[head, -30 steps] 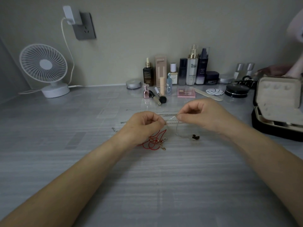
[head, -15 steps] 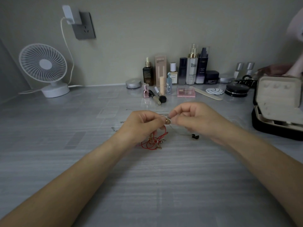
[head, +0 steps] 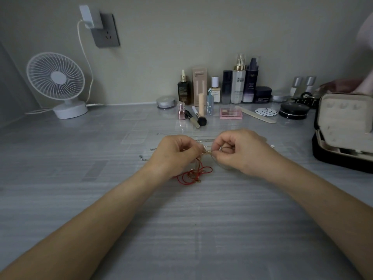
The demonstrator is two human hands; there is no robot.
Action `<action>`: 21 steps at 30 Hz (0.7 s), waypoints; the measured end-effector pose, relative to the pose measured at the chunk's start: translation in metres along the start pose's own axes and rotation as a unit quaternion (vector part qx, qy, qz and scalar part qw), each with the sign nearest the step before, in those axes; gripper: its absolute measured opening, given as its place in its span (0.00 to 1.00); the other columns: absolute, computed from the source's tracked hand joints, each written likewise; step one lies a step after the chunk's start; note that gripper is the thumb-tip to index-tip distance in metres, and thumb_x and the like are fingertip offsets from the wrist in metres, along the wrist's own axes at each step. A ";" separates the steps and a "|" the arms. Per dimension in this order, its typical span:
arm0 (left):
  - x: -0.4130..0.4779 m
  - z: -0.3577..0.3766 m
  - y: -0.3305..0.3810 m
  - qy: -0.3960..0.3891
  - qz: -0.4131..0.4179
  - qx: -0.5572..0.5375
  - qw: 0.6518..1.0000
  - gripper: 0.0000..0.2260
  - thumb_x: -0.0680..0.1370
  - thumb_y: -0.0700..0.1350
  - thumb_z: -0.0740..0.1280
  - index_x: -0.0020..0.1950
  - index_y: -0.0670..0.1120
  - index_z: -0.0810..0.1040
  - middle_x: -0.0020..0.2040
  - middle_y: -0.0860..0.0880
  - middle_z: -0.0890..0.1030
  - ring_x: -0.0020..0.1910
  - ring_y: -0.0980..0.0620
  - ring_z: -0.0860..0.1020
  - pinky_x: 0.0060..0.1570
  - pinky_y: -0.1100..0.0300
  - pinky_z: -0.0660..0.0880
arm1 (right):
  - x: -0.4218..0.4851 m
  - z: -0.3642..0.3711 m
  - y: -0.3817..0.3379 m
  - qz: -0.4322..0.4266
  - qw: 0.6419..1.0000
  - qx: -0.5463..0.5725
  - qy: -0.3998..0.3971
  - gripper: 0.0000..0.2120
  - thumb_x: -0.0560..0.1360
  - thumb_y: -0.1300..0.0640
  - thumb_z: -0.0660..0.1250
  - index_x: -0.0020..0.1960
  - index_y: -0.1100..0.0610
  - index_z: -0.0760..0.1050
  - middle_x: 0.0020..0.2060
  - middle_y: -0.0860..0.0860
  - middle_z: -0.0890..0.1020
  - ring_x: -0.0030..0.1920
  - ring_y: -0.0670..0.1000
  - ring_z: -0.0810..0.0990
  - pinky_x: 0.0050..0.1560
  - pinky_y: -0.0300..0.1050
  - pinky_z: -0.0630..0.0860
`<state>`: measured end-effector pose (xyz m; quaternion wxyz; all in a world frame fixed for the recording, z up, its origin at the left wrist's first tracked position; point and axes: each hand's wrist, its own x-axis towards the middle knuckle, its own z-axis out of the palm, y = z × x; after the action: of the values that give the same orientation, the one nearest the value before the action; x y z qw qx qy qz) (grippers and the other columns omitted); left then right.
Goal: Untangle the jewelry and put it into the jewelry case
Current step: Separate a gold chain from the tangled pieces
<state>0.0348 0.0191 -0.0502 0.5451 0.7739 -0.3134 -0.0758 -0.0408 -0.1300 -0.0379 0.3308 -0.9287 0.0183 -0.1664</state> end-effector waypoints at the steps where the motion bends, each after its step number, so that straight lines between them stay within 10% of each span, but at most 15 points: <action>1: 0.000 0.000 0.000 -0.003 -0.004 0.001 1.000 0.10 0.76 0.42 0.67 0.35 0.50 0.79 0.31 0.54 0.78 0.27 0.64 0.73 0.30 0.72 0.70 | 0.000 -0.001 0.000 0.003 1.000 0.000 0.001 0.10 0.70 0.59 0.69 0.33 0.48 0.73 0.17 0.41 0.69 0.24 0.42 0.68 0.32 0.33 0.68; 10: 0.001 0.003 0.002 0.000 -0.056 -0.010 0.998 0.13 0.78 0.45 0.63 0.33 0.47 0.75 0.32 0.49 0.75 0.34 0.53 0.73 0.43 0.57 0.71 | 0.000 -0.004 -0.001 0.022 0.999 0.023 -0.016 0.07 0.70 0.60 0.69 0.36 0.51 0.76 0.17 0.43 0.69 0.22 0.42 0.67 0.28 0.32 0.69; 21: 0.002 0.000 -0.002 -0.014 -0.056 -0.010 0.998 0.11 0.78 0.47 0.63 0.36 0.49 0.76 0.34 0.55 0.78 0.31 0.59 0.74 0.36 0.66 0.71 | 0.002 -0.008 0.001 0.031 0.993 0.115 -0.016 0.07 0.73 0.60 0.68 0.37 0.51 0.76 0.22 0.43 0.74 0.24 0.40 0.69 0.29 0.35 0.68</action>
<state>0.0373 0.0185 -0.0521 0.5434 0.7834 -0.2763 -0.1208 -0.0413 -0.1357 -0.0324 0.4404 -0.8862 0.0225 -0.1420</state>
